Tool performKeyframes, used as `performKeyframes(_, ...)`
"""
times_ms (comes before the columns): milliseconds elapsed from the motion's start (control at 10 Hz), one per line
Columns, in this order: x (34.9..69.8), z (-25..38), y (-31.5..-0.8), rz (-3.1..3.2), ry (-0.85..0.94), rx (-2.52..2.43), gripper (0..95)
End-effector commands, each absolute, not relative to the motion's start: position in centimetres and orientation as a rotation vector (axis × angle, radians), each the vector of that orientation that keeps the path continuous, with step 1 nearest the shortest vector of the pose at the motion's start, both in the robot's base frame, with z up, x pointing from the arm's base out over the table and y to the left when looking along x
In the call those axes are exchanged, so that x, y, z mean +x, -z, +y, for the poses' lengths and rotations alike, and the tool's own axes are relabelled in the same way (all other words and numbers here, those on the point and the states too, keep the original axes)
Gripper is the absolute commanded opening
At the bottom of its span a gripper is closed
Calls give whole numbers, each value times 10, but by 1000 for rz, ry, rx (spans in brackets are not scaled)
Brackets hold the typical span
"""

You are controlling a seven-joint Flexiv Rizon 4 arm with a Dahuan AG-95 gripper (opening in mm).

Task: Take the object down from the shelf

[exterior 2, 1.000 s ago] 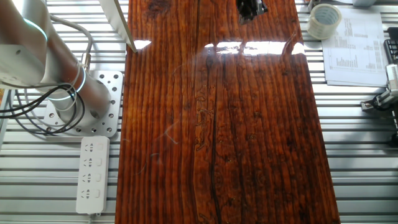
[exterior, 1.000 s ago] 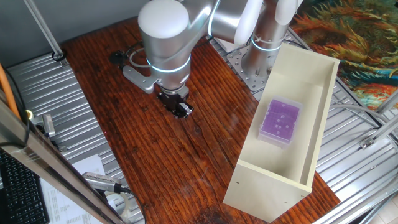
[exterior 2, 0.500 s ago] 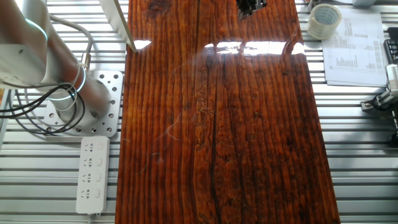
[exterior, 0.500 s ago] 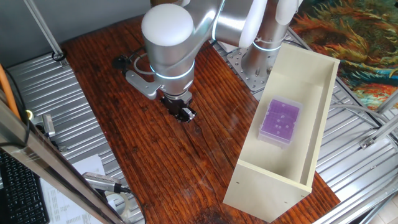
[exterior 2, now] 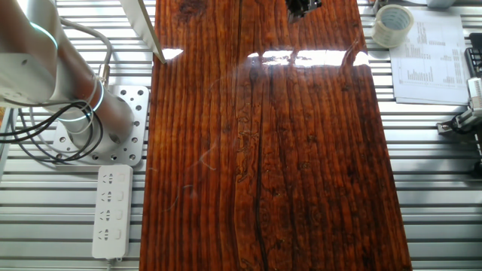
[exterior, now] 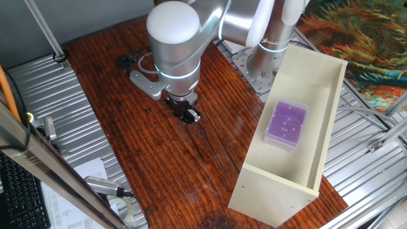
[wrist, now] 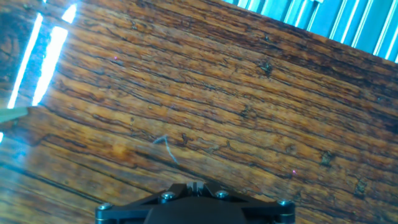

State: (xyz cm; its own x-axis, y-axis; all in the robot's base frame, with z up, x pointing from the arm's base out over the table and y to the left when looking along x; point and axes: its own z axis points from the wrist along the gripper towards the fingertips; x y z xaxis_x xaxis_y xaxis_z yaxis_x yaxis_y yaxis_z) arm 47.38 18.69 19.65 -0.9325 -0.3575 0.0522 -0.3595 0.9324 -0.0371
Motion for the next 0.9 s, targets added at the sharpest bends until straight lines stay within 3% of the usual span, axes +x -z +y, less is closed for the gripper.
performKeyframes(100, 474, 197, -199, -3042, -82, 546, 0)
performKeyframes(900, 471, 214, -199, -3042, -102, 503, 0)
